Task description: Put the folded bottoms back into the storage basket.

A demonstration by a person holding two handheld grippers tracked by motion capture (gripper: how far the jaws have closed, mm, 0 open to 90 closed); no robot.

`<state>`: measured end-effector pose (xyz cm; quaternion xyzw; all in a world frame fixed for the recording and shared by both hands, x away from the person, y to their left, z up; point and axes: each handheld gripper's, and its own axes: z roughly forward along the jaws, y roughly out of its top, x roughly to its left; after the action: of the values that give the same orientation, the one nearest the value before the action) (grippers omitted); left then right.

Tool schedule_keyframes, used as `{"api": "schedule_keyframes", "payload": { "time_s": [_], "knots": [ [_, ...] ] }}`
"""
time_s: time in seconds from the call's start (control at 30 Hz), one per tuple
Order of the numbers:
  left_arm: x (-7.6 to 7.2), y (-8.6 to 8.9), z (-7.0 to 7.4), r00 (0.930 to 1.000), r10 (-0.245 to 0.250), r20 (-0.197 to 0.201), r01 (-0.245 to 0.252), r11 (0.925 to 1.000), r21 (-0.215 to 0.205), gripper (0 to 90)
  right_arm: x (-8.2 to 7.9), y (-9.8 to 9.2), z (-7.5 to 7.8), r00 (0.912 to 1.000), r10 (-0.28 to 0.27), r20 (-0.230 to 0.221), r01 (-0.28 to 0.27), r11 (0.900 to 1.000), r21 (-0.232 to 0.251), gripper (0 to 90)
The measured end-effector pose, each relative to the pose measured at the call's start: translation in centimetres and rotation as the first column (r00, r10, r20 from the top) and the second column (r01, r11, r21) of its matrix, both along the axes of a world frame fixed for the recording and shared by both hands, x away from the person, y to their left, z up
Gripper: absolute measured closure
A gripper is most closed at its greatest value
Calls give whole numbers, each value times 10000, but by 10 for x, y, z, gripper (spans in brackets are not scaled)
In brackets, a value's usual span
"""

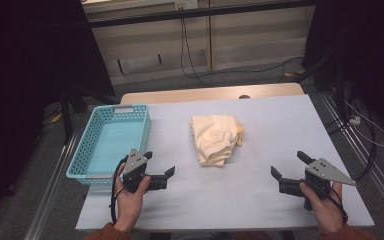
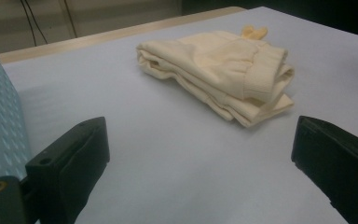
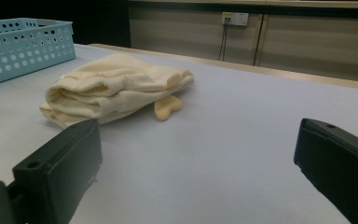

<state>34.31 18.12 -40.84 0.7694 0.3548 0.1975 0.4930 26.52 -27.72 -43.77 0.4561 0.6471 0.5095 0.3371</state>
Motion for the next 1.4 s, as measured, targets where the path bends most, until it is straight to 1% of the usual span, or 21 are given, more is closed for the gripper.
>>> {"api": "schedule_keyframes", "payload": {
  "time_s": [0.03, 0.07, 0.13, 0.2, 0.33, 0.43, 0.47, 0.57, 0.6, 0.63, 0.77, 0.83, 0.93, 0.97, 1.07, 1.17, 1.2, 1.23, 1.33, 1.37, 1.4],
  "knots": [
    [0, -1, 1, 9998, 72, 159, -74, 9999, 133, 49, 0, 0, 0, 10000, 8, 11, -8, 10000, -38, 9],
    [0, -3, 2, 9998, 60, 178, -62, 9999, 117, 49, 0, 0, 0, 10000, 9, -1, -9, 10000, -58, 9],
    [2, -4, 2, 9993, -376, -12, 376, 9993, -59, 49, 0, 0, 0, 10000, -22, 0, 22, 10000, -23, 9],
    [4, -5, 1, 9987, -500, -83, 498, 9987, -141, 49, 0, 1, 0, 10000, -11, -7, 11, 10000, -60, 9],
    [11, -8, 1, 9983, -511, -286, 504, 9984, -262, 49, 0, 2, 1, 10000, 7, 11, -7, 9999, -104, 10],
    [16, -10, 2, 9987, -470, -202, 467, 9987, -186, 50, 1, 1, 1, 10000, -34, 32, 34, 9999, -99, 10],
    [18, -11, 2, 9990, -367, -238, 362, 9992, -190, 50, 1, 2, 1, 10000, 11, 17, -11, 9999, -100, 11],
    [25, -13, 2, 9987, -430, -289, 424, 9989, -216, 49, 1, 2, 1, 10000, 47, 37, -47, 9999, -118, 11],
    [30, -15, 1, 9982, -490, -346, 482, 9986, -213, 45, 1, 2, 1, 10000, 58, 32, -57, 9999, -116, 11],
    [33, -15, 0, 9972, -526, -526, 518, 9985, -161, 49, 1, 2, 1, 10000, 73, 30, -73, 9999, -118, 11],
    [42, -18, 2, 9988, -328, -376, 330, 9995, 31, 49, 1, 2, 1, 10000, 70, 33, -69, 9999, -110, 8],
    [45, -21, 3, 9987, -275, -419, 271, 9996, -107, 51, 1, 2, 1, 10000, 95, 5, -95, 9999, -111, 8],
    [51, -26, 4, 9984, -321, -457, 325, 9994, 94, 52, 2, 4, 1, 9998, 174, -15, -174, 9998, -106, 7],
    [52, -27, 4, 9982, -336, -488, 341, 9994, 89, 52, 2, 4, 1, 9998, 213, -12, -213, 9997, -108, 7],
    [57, -31, 3, 9951, -509, -848, 514, 9987, 32, 52, 2, 4, 1, 9996, 267, -33, -268, 9996, -134, 7],
    [61, -36, 1, 9953, -428, -873, 434, 9990, 56, 62, 3, 4, 0, 9996, 280, -108, -280, 9996, -73, 8],
    [63, -36, 1, 9951, -444, -887, 468, 9986, 247, 62, 3, 4, 0, 9995, 289, -107, -290, 9996, -68, 8],
    [65, -38, 1, 9947, -425, -937, 451, 9986, 266, 62, 3, 4, 0, 9995, 298, -89, -299, 9995, -81, 8],
    [69, -40, 4, 9952, -304, -926, 324, 9993, 206, 64, 4, 5, 0, 9994, 333, -93, -334, 9994, -108, 8],
    [70, -40, 5, 9961, -266, -841, 294, 9991, 321, 64, 4, 5, 0, 9994, 333, -93, -334, 9994, -108, 8],
    [71, -41, 7, 9977, -62, -678, 87, 9993, 363, 64, 4, 5, 0, 9994, 337, -102, -338, 9994, -107, 8]
  ]
}}
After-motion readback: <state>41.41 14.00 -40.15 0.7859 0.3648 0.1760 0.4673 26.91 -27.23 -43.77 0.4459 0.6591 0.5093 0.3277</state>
